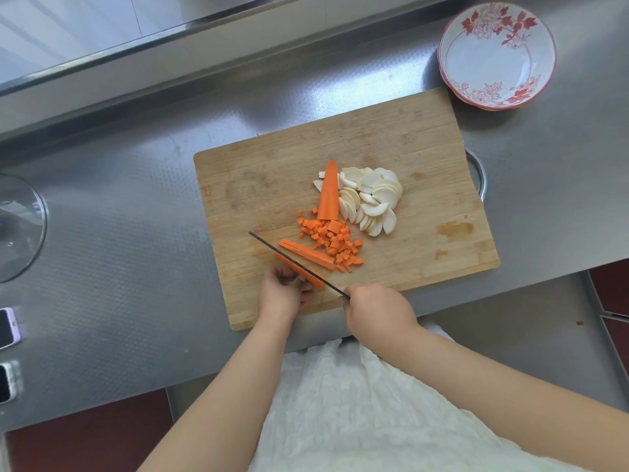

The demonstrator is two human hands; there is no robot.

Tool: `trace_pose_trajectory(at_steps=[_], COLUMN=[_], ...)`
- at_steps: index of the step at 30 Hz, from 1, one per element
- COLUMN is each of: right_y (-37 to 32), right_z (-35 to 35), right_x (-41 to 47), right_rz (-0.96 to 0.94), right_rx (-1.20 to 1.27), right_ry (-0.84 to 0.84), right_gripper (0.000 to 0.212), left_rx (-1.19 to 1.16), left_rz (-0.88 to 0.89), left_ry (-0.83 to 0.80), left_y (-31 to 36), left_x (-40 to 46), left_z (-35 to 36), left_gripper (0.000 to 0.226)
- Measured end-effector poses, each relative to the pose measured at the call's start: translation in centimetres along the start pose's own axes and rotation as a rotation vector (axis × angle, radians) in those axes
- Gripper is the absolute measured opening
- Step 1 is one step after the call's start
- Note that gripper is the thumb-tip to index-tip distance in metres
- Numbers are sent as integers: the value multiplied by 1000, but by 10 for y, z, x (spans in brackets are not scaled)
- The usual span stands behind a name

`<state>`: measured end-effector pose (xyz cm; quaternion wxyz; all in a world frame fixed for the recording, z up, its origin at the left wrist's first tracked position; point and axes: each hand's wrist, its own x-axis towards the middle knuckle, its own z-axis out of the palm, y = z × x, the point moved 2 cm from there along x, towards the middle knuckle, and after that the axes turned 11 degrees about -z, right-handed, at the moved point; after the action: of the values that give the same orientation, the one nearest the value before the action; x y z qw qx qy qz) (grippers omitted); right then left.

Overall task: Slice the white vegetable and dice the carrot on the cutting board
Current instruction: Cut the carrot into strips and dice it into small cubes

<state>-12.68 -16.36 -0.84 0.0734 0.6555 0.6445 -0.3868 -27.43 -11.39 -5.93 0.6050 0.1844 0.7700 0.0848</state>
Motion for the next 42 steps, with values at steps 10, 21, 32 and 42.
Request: trace_pose_trajectory(at_steps=[10, 21, 32, 42], right_y=[0, 1, 1, 1], right_z=[-1, -3, -2, -4], right_x=[1, 1, 4, 8], right_rz=[0, 0, 14, 46], right_rx=[-14, 14, 1, -12], right_ry=[-8, -30, -69, -145], right_gripper=[19, 18, 19, 18], left_rx=[17, -15, 10, 39], left_rz=[4, -8, -17, -20], left_ry=[11, 6, 12, 10], left_y=[1, 2, 4, 7], left_x=[1, 1, 0, -2], left_z=[0, 1, 2, 1], left_gripper=[16, 22, 22, 24])
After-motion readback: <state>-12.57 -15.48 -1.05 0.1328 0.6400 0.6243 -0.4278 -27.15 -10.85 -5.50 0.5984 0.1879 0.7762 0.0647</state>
